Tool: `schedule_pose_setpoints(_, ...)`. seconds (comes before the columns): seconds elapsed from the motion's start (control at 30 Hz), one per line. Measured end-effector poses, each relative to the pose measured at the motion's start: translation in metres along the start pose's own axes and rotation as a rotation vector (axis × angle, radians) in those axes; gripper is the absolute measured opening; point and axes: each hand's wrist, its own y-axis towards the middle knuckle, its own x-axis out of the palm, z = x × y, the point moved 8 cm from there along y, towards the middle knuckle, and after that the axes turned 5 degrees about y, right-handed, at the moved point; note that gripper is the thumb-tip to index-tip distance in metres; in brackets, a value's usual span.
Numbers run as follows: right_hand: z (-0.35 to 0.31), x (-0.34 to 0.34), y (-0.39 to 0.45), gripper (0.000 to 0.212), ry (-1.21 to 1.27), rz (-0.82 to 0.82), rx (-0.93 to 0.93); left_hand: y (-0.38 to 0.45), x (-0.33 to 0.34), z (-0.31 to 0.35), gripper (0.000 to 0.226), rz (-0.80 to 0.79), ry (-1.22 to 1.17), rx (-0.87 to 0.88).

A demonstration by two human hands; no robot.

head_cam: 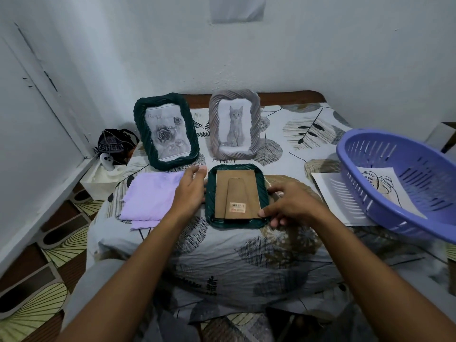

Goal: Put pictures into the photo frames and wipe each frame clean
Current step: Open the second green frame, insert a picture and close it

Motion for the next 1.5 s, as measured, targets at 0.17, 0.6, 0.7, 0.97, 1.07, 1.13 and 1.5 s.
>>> schedule_pose_setpoints(0.17,0.007,-0.001,0.007,0.084,0.077,-0.007,0.023,-0.008,0.005,0.007,0.018,-0.043,-0.171,0.005)
schedule_pose_setpoints(0.6,0.013,-0.001,0.013,0.080,0.130,0.006,0.038,-0.015,0.007,0.012,0.019,-0.066,-0.196,-0.004)
schedule_pose_setpoints(0.7,0.014,-0.001,0.012,0.080,0.142,0.001,0.046,-0.016,0.007,0.012,0.023,-0.066,-0.200,-0.013)
schedule_pose_setpoints(0.97,-0.012,-0.011,0.015,0.054,-0.041,0.041,-0.036,-0.013,0.001,0.012,0.023,-0.036,-0.192,-0.024)
schedule_pose_setpoints(1.07,-0.027,-0.020,0.027,0.032,0.067,0.173,-0.115,-0.006,-0.005,0.014,0.032,0.003,-0.201,-0.037)
schedule_pose_setpoints(1.13,-0.029,-0.018,0.032,0.031,0.142,0.204,-0.103,-0.002,-0.008,0.013,0.050,0.008,-0.241,-0.100)
schedule_pose_setpoints(1.5,-0.029,0.004,0.046,0.033,0.249,0.162,-0.017,0.002,-0.027,0.018,0.055,-0.013,-0.279,-0.186)
